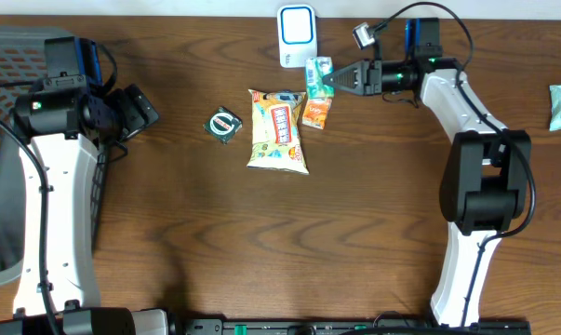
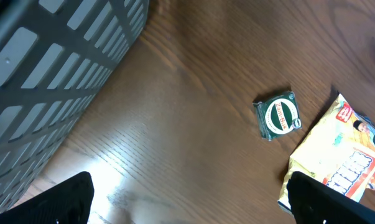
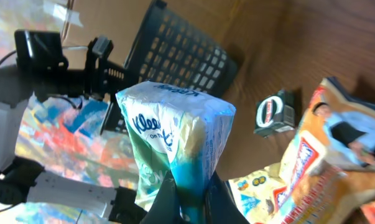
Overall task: Scan the item barcode
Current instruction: 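Lift the Kleenex box and hold it toward the scanner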
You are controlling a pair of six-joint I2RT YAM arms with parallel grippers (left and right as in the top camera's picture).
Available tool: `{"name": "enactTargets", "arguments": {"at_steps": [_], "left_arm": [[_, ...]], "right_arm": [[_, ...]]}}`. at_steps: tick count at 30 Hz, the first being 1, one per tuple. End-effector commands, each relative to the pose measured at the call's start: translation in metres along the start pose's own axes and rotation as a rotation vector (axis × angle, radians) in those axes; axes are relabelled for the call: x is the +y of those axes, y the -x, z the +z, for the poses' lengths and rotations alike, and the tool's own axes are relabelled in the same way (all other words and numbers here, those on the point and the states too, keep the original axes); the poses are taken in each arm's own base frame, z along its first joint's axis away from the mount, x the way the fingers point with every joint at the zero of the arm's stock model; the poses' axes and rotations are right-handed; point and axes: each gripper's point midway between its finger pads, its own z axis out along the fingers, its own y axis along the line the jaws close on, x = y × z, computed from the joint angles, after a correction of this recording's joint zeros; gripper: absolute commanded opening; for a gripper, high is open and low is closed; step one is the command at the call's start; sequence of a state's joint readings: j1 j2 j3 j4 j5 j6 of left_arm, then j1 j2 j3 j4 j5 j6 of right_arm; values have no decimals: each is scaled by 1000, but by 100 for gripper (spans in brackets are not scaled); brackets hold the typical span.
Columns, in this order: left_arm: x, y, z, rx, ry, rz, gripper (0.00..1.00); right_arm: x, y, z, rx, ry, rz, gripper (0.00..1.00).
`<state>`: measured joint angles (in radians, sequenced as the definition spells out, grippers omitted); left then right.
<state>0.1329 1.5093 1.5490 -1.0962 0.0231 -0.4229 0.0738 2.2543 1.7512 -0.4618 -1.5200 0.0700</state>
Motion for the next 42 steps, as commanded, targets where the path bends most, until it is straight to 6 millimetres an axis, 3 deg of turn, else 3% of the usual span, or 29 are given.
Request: {"name": "enactTargets", "arguments": {"at_steps": [1,19,27,30,33,36,37,38,40,42], "left_arm": [[1,2,-2,-7,3,-11,98],[1,2,-2,-7,3,-11,97],[1,2,-2,-7,3,-11,98],[1,2,-2,-7,3,-11,98],[1,2,-2,-7,3,-11,98],[1,2,-2,-7,3,-11,98],[1,2,-2,-7,3,-11,97],[1,2,-2,-7,3,-11,98],[1,2,-2,-7,3,-11,98],[1,2,-2,-7,3,-11,98]], "right_arm": [[24,4,11,21,56,-86,1],[17,4,14,23,12,-89,1],[-15,7,15,7,-177,-4,1],[-40,12,10,-9,-385,-12,1],[-60,23,-15,-37,-695,-39,1],[-74,42,-60,-65,-1113,-150,1],[-74,55,-96,-45,-1430,-277,1],[-72,60,-106,-25,-1537,-331,1],[-69,67,-111,45,-1677,-453,1],[-71,72,-96,122,-1679,-568,1]]}}
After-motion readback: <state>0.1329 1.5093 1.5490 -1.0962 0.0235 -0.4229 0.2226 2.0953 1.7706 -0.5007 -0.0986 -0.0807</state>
